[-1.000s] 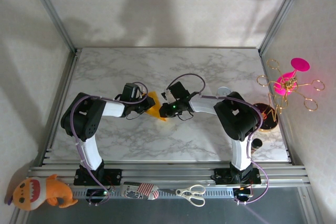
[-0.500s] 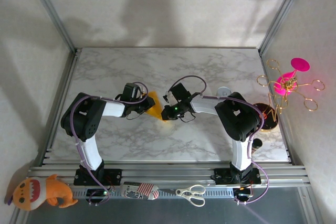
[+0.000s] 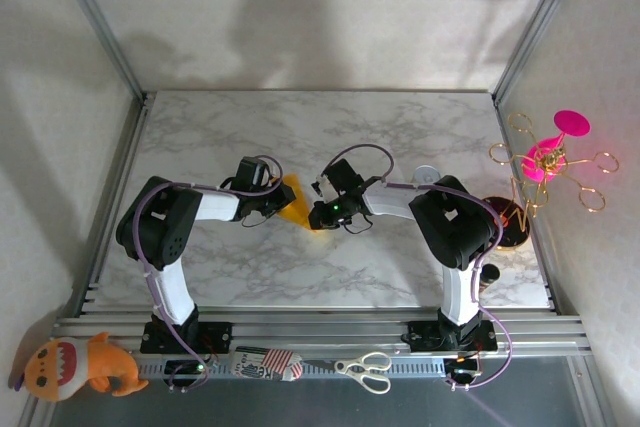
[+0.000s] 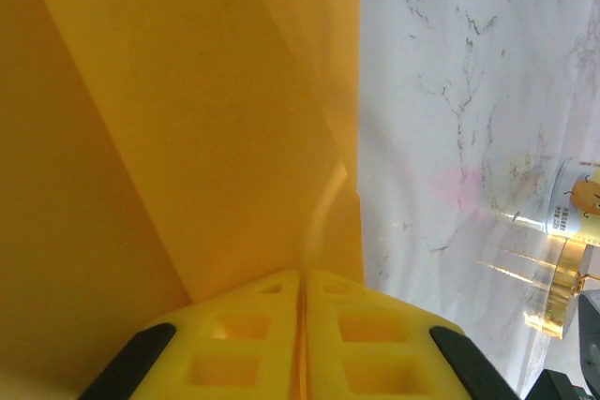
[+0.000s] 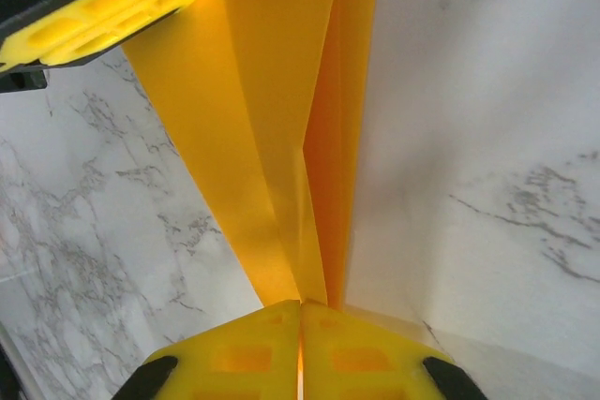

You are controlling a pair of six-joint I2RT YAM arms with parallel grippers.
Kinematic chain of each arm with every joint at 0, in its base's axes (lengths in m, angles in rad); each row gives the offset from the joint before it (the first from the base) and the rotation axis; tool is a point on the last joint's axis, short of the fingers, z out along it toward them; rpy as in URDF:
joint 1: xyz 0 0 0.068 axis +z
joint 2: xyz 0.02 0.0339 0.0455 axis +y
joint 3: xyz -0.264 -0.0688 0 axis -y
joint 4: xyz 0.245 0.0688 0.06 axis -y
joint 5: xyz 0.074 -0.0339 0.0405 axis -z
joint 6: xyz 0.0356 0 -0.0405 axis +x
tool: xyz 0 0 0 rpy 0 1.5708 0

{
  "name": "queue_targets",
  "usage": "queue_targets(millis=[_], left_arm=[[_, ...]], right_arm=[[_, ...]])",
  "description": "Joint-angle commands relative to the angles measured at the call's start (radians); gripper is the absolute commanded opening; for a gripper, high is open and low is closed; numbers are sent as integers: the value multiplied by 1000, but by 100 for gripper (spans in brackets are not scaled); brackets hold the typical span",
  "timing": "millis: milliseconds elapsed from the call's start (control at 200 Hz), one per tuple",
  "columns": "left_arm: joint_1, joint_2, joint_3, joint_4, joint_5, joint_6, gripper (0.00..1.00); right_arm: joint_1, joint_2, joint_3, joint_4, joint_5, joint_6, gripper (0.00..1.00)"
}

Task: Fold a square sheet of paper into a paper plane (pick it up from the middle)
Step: Fourth fold the wing at the center of the table.

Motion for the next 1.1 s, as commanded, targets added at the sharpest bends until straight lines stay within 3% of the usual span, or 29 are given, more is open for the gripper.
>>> queue_targets(millis=[0,391,586,1092], left_arm=[[6,72,-23,-149,-145,3,10],[6,83,-25,-157,-153,-2,10],[6,78,-30,-144,-139,1,10],[6,80,-39,-139,-138,-8,9]], right_arm=[[-4,29,-10,-59,37,-16,11],[-1,-4,-22,-68,-24,-23,11],[-4,-62,-13,25,-67,3,12],[-1,32,-6,-5,-40,-4,11]])
